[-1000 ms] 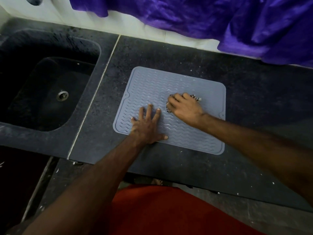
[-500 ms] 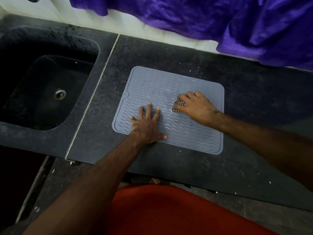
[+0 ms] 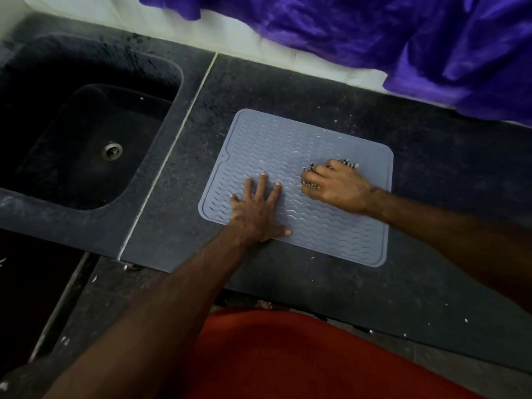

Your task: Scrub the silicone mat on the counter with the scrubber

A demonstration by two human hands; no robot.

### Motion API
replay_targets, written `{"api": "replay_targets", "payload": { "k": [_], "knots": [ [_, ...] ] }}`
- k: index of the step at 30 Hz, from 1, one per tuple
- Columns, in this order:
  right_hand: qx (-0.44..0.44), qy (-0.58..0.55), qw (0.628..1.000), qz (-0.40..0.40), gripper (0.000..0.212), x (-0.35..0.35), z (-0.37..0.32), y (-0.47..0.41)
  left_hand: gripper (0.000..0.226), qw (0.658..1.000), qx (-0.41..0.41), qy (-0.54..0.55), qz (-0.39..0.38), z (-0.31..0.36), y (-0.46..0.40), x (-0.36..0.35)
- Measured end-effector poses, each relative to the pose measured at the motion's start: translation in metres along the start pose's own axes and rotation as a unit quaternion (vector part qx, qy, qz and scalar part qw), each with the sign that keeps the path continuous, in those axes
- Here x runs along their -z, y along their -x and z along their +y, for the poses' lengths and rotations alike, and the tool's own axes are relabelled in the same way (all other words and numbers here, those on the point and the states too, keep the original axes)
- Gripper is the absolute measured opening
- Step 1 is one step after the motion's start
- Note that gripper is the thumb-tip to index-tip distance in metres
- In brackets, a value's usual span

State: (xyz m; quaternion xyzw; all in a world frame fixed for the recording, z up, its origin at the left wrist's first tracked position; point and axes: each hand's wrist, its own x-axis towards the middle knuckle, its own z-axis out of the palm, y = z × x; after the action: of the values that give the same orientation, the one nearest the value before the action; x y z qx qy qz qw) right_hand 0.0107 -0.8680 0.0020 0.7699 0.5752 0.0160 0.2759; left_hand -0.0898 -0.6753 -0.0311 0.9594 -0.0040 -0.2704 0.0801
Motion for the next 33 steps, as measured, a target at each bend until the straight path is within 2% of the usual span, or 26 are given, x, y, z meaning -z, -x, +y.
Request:
{"api": "replay_targets", "payload": {
  "k": [3, 6, 9, 15, 21, 24, 29, 33],
  "knots": [
    [-0.043, -0.024, 0.999, -0.005, 0.057, 0.002, 0.009, 0.002, 0.114, 1.0, -0.002, -0.004, 0.004, 0.0, 0.001, 0.0],
    [-0.089, -0.065, 0.994, 0.001, 0.051, 0.007, 0.005, -0.008, 0.115, 1.0, -0.001, -0.004, 0.006, 0.0, 0.0, 0.0],
    [-0.075, -0.062, 0.995, 0.009, 0.046, 0.01, -0.007, -0.019, 0.115, 1.0, 0.003, -0.003, 0.003, 0.001, 0.0, 0.0],
    [-0.036, -0.01, 0.999, -0.013, 0.057, 0.0, 0.0, 0.005, 0.116, 1.0, 0.001, 0.0, 0.007, -0.001, -0.001, -0.002],
    [-0.107, -0.08, 0.991, 0.013, 0.045, 0.01, 0.004, -0.009, 0.115, 1.0, 0.002, 0.0, 0.007, 0.001, 0.0, 0.0],
    [-0.085, -0.057, 0.995, 0.013, 0.039, 0.008, -0.009, -0.023, 0.115, 1.0, 0.003, -0.002, 0.002, 0.002, 0.001, 0.002],
    [-0.036, -0.002, 0.999, 0.014, 0.05, -0.006, -0.005, 0.007, 0.115, 1.0, -0.003, 0.001, 0.01, -0.001, 0.001, 0.0],
    [-0.07, -0.018, 0.997, 0.021, 0.046, -0.005, -0.001, 0.009, 0.116, 1.0, -0.003, -0.001, 0.012, -0.001, 0.0, -0.001]
  ]
}}
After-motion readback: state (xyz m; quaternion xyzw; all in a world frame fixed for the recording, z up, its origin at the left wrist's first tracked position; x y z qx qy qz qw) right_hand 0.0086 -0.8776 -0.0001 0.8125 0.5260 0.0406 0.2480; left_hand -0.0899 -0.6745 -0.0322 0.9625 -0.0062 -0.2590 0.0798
